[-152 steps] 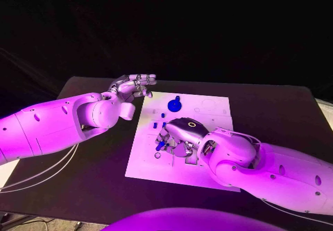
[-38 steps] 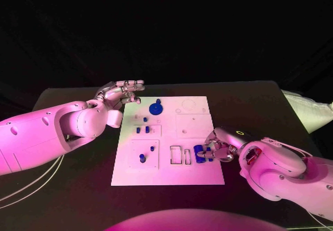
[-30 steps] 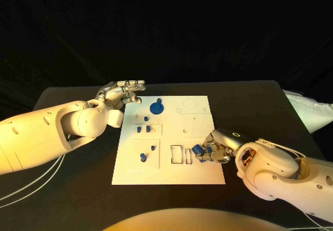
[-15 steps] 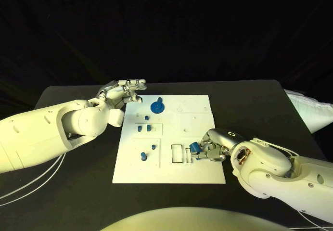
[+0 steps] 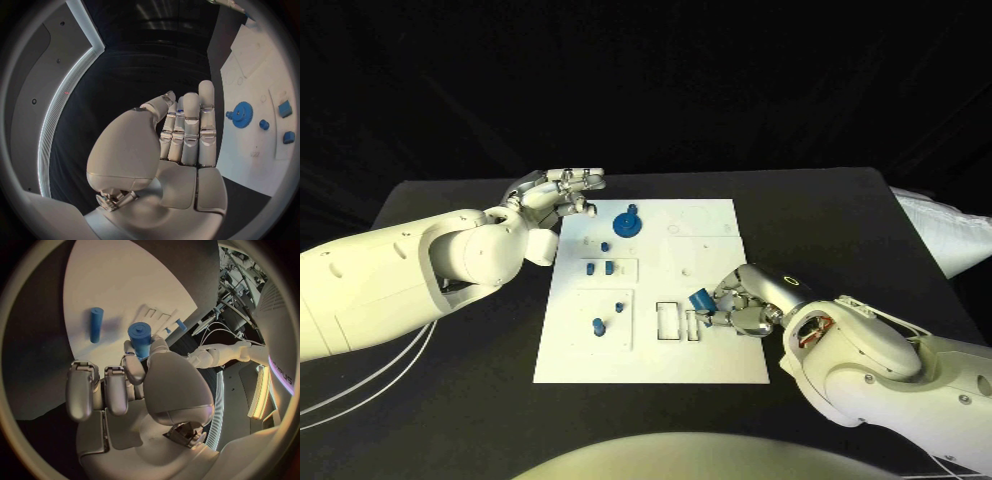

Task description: Assemble the parts on the task board

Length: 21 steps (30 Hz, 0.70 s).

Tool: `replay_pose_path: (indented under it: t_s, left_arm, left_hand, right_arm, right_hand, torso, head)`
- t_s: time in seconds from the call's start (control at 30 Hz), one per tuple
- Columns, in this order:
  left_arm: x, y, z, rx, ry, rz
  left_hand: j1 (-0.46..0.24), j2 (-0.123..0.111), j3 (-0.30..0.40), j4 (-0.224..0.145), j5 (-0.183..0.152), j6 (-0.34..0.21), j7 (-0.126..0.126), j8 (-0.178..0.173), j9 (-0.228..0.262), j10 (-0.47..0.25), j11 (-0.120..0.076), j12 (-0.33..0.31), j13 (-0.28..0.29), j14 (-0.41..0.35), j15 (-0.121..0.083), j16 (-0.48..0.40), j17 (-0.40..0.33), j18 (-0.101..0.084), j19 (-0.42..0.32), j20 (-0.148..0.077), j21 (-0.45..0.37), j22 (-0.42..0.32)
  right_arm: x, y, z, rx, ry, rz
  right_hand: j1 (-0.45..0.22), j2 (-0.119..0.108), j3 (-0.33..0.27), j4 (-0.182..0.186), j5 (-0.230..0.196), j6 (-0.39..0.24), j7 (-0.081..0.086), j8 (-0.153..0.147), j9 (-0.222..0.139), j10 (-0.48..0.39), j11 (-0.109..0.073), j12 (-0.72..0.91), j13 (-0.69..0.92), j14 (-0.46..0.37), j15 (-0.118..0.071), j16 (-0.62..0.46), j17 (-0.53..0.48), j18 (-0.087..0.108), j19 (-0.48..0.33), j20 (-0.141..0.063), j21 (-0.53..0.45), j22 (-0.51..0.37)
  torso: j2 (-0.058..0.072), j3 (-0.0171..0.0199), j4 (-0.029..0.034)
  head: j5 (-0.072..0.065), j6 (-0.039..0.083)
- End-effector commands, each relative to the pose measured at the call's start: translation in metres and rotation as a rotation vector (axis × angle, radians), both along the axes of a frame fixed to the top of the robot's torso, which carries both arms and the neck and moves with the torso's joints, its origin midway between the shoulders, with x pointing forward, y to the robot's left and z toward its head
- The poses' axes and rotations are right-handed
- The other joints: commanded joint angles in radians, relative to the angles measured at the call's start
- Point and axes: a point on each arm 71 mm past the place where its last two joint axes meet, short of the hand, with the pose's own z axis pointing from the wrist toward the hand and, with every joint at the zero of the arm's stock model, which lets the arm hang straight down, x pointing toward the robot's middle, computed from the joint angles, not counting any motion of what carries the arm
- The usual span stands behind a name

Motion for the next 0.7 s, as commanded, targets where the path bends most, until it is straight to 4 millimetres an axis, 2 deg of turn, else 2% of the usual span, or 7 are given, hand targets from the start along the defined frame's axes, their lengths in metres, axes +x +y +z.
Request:
replay_pose_path:
  t_s: [0.03,0.13,0.3,0.33,0.7]
  left_arm:
    - [-0.001,-0.003,0.001,-0.011,-0.004,-0.028]
    - [-0.001,-0.004,0.000,-0.011,-0.003,-0.032]
    - [-0.002,-0.004,0.000,-0.011,-0.003,-0.033]
    - [-0.002,-0.004,0.000,-0.011,-0.003,-0.033]
    - [-0.002,-0.005,0.000,-0.012,-0.002,-0.037]
  left_hand:
    - [0.004,0.006,-0.001,-0.006,-0.002,-0.003,0.001,0.005,-0.001,-0.006,0.001,0.006,-0.002,-0.006,0.001,0.006,-0.002,0.010,-0.002,-0.004,-0.004,-0.001]
    - [0.004,0.006,-0.001,-0.006,-0.002,-0.003,0.001,0.005,-0.001,-0.006,0.001,0.006,-0.002,-0.006,0.001,0.006,-0.002,0.010,-0.002,-0.004,-0.004,-0.001]
    - [0.004,0.006,-0.001,-0.006,-0.002,-0.003,0.001,0.005,-0.001,-0.006,0.001,0.007,-0.002,-0.006,0.001,0.006,-0.002,0.010,-0.002,-0.004,-0.004,-0.001]
    - [0.004,0.006,-0.001,-0.006,-0.002,-0.003,0.001,0.005,-0.001,-0.006,0.001,0.007,-0.002,-0.006,0.001,0.006,-0.002,0.010,-0.002,-0.004,-0.004,-0.001]
    - [0.003,0.006,-0.002,-0.006,-0.002,-0.003,0.001,0.005,-0.001,-0.007,0.001,0.007,-0.002,-0.006,0.001,0.006,-0.002,0.010,-0.002,-0.004,-0.004,-0.002]
  right_arm:
    - [-0.001,0.004,0.005,0.114,-0.006,-0.055]
    - [-0.002,0.009,0.006,0.130,0.006,-0.048]
    - [-0.003,0.018,0.001,0.100,0.065,-0.011]
    - [-0.003,0.020,-0.001,0.087,0.081,0.002]
    - [-0.002,0.040,-0.011,0.039,0.156,0.071]
  right_hand:
    - [0.003,0.016,-0.003,0.003,0.007,0.009,-0.006,0.002,0.013,0.010,-0.003,0.000,-0.003,0.078,-0.007,0.003,0.106,-0.007,0.001,-0.007,0.002,0.000]
    - [0.003,0.017,-0.003,0.002,0.008,0.009,-0.006,0.002,0.013,0.006,-0.003,-0.008,-0.010,0.078,-0.007,0.002,0.105,-0.007,0.001,-0.007,0.002,-0.001]
    - [-0.002,0.021,-0.006,0.004,0.011,0.008,-0.005,0.001,0.015,0.004,-0.003,-0.015,-0.013,0.078,-0.007,0.002,0.104,-0.007,0.000,-0.008,0.001,-0.002]
    - [-0.005,0.022,-0.007,0.004,0.010,0.008,-0.005,0.001,0.015,0.003,-0.003,-0.018,-0.015,0.078,-0.007,0.002,0.104,-0.007,0.000,-0.008,0.001,-0.002]
    - [-0.042,0.045,-0.027,0.004,-0.010,0.014,-0.009,0.002,0.025,0.002,-0.005,-0.038,-0.021,0.076,-0.008,-0.001,0.099,-0.006,-0.001,-0.008,-0.001,-0.005]
  torso:
    - [0.001,0.0002,0.0012]
    - [0.000,0.0002,0.0033]
    - [0.001,-0.0021,0.0079]
    - [0.001,-0.0012,0.0061]
    - [0.002,-0.0011,0.0078]
  head:
    - [0.000,0.002]
    - [0.000,0.003]
    - [0.000,0.003]
    - [0.002,0.002]
    - [0.005,0.000]
